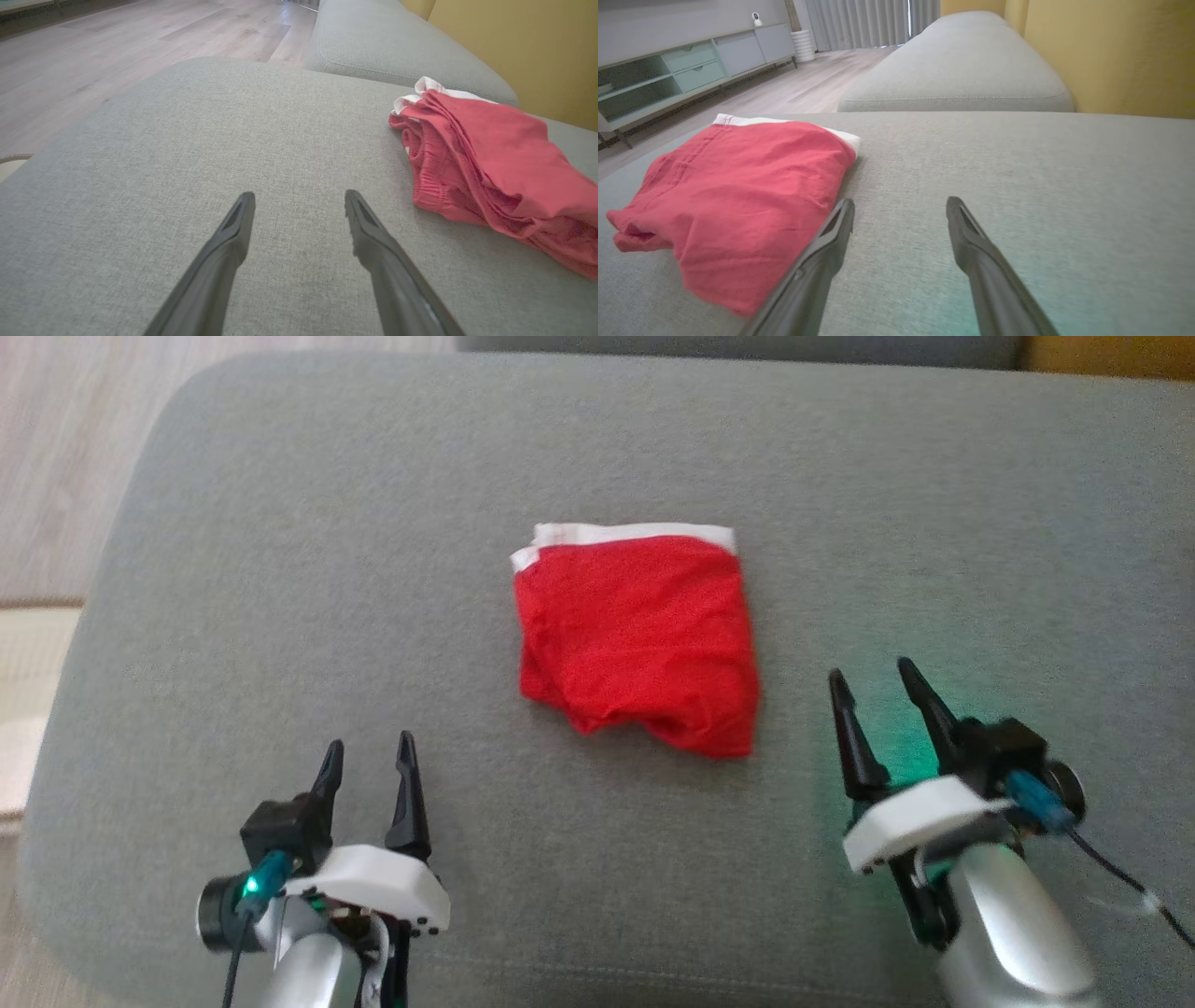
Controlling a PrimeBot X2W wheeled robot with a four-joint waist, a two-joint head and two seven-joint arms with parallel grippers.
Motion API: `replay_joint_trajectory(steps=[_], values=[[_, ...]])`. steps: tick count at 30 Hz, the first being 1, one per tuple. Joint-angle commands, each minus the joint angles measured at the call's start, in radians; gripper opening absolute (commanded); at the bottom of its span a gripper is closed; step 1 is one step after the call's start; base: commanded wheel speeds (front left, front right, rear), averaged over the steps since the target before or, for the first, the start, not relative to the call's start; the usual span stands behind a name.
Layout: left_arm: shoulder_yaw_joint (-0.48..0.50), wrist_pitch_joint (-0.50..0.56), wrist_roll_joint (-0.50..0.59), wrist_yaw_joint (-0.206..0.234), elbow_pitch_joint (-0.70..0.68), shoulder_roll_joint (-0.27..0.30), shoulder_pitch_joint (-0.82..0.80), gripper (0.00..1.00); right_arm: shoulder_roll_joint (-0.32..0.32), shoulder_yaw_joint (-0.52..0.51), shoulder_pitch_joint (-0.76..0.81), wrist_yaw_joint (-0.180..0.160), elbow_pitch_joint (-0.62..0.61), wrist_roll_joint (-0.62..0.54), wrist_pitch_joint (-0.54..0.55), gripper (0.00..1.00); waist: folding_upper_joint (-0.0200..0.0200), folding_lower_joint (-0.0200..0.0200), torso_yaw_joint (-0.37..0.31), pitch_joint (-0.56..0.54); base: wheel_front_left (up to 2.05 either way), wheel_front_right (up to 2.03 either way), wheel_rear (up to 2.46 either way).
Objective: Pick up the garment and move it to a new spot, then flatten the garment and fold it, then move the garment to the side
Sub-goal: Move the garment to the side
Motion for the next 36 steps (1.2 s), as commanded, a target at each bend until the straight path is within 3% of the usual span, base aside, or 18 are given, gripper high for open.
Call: replay_joint_trajectory(steps=[1, 10, 17, 18, 20, 27, 36], values=[[0.024, -0.005, 0.007, 0.006, -0.028, 0.011, -0.036, 1.0, -0.002, 0.035, -0.049, 0.007, -0.009, -0.013, -0.011, 1.0, 0.0, 0.0, 0.034, 0.032, 0.0, 0.0, 0.0], [-0.018, -0.005, -0.018, 0.01, -0.03, 0.011, -0.079, 1.0, -0.002, 0.087, -0.21, 0.007, 0.123, -0.05, 0.034, 1.0, 0.0, 0.0, 0.131, 0.084, 0.0, 0.0, 0.0], [-0.03, -0.005, -0.031, 0.013, -0.035, 0.011, -0.089, 1.0, -0.002, 0.092, -0.274, 0.007, 0.231, -0.067, 0.123, 1.0, 0.0, 0.0, 0.162, 0.105, 0.0, 0.0, 0.0], [-0.03, -0.005, -0.032, 0.014, -0.036, 0.011, -0.089, 1.0, -0.002, 0.098, -0.277, 0.007, 0.243, -0.064, 0.132, 0.77, 0.0, 0.0, 0.161, 0.107, 0.0, 0.0, 0.0], [-0.029, -0.005, -0.033, 0.015, -0.037, 0.011, -0.089, 1.0, -0.002, 0.111, -0.281, 0.007, 0.256, -0.05, 0.138, 0.0, 0.0, 0.0, 0.15, 0.107, 0.0, 0.0, 0.0], [-0.021, -0.005, -0.018, 0.006, -0.033, 0.011, -0.088, 1.0, -0.002, 0.129, -0.283, 0.007, 0.27, 0.003, 0.11, 0.0, 0.0, 0.0, 0.059, 0.087, 0.0, 0.0, 0.0], [-0.005, -0.005, 0.024, -0.019, -0.027, 0.011, -0.101, 1.0, -0.002, 0.158, -0.267, 0.007, 0.291, 0.074, 0.056, 0.0, 0.0, 0.0, -0.209, 0.065, 0.0, 0.0, 0.0]])
